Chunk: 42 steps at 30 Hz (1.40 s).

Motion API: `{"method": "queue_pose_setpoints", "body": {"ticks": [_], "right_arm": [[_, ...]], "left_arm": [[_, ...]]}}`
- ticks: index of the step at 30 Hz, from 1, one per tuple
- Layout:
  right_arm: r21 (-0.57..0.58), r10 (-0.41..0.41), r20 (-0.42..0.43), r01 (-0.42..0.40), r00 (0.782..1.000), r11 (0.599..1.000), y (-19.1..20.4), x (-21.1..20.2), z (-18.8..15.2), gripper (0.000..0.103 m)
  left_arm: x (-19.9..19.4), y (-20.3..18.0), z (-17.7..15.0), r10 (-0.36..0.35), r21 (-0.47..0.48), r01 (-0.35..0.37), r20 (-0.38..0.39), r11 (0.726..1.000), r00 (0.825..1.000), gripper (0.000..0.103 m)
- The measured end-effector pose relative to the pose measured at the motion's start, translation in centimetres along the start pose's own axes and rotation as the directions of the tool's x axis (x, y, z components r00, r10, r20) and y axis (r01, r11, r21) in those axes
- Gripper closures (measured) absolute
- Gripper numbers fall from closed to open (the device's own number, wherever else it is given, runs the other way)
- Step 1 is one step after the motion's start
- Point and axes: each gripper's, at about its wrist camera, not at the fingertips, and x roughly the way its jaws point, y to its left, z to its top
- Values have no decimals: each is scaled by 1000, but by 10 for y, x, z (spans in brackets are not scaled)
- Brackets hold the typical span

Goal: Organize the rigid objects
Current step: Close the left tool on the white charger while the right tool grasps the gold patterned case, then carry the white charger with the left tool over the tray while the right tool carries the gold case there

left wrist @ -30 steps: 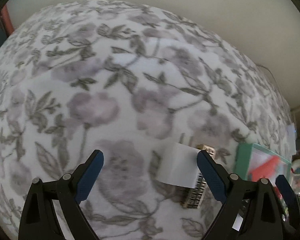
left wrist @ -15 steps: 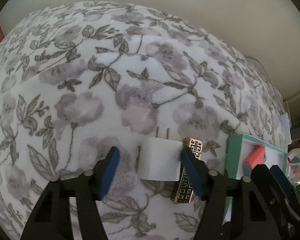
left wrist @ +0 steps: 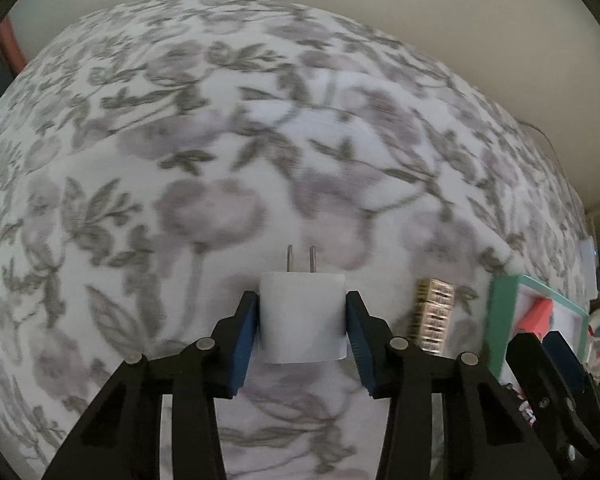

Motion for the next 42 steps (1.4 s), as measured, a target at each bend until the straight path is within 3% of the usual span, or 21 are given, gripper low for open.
{"method": "queue_pose_setpoints", "body": {"ticks": [4,6,9,16,18,25,33,38,42], "right_arm": [[-53,15,-2,-15,1000,999,20,6,-4,38],[-76,18,-2,-18,1000,997,29,8,-6,49],[-116,23,-16,-25,1000,993,41,16,-9,53],[-156,-8,-86,-6,996,988,54,50,-23,71],[-173,-30,-68,18,997,985,57,52,-25,74],[-195,-49,-52,38,997,980,61,52,-26,77],[-197,-39,-63,26,997,980,58,44,-35,81],[-106,45,-99,-56,994,993,43,33,-41,81],[-42,107,-107,-112,989,993,29,16,-47,81]], "left_arm": [[-4,26,2,34,-37,-34,5,999,999,57],[-6,40,3,38,-62,-38,4,997,999,57],[-7,53,3,57,-82,-57,1,995,998,58],[-6,66,0,83,-76,-82,2,994,997,59],[-5,62,0,98,-63,-97,10,993,995,59],[7,41,12,131,-47,-130,21,990,991,59],[8,22,-2,178,-23,-178,22,984,984,59],[6,17,-18,169,-53,-169,-11,984,986,59],[0,17,-31,111,-94,-114,-39,989,993,59]]}}
